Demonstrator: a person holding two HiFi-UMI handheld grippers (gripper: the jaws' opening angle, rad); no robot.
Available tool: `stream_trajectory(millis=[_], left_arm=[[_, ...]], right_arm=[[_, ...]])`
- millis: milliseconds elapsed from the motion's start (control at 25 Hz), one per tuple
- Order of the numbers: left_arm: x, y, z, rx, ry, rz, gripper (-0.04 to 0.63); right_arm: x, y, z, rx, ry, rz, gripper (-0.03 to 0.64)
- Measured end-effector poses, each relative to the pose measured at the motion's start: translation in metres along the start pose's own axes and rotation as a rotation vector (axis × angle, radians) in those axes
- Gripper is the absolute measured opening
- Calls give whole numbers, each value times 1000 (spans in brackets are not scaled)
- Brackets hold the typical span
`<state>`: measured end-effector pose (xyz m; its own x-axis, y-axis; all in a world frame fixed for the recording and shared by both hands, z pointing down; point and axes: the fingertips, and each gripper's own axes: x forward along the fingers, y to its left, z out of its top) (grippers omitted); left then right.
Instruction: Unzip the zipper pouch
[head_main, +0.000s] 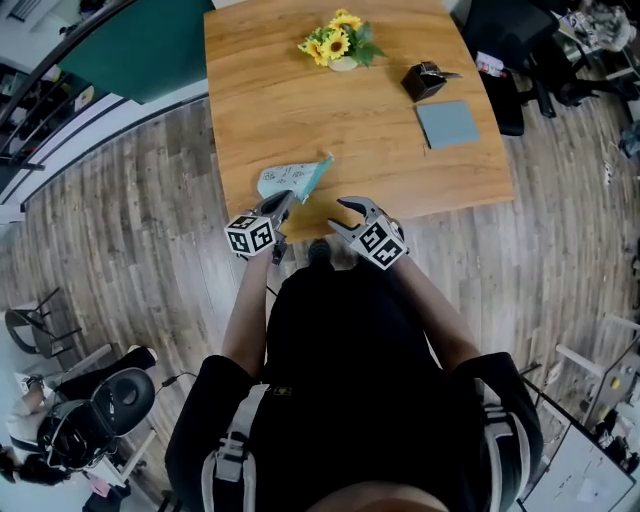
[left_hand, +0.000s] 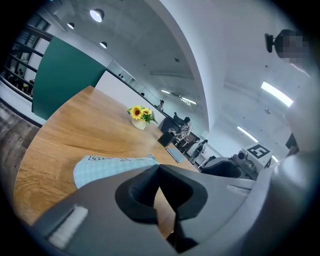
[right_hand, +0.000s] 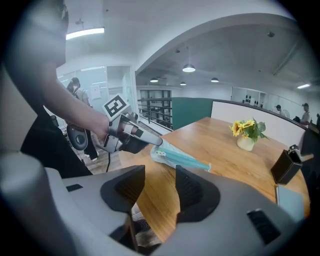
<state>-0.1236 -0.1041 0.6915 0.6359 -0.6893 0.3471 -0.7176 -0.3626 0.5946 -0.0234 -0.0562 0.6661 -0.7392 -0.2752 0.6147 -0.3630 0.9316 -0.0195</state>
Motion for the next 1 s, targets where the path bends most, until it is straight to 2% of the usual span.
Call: stream_trajectory(millis=[320,640,880,1000], left_arm=[[-5,-13,24,-23,-44,-52,-2],[-17,-33,54,-83,-148,-95,-2],[-17,-50,61,-46,-144,-135,-2],[-18,-56,64,-32,-145,-149,-2]], right_arm=[[6,-2,22,-29,-23,-18,182],[11,-3,47,-81,-58,-70,187],[14,-5,72,-102,-118,-107,169],[11,-9,85,-137,-161,-164,115]])
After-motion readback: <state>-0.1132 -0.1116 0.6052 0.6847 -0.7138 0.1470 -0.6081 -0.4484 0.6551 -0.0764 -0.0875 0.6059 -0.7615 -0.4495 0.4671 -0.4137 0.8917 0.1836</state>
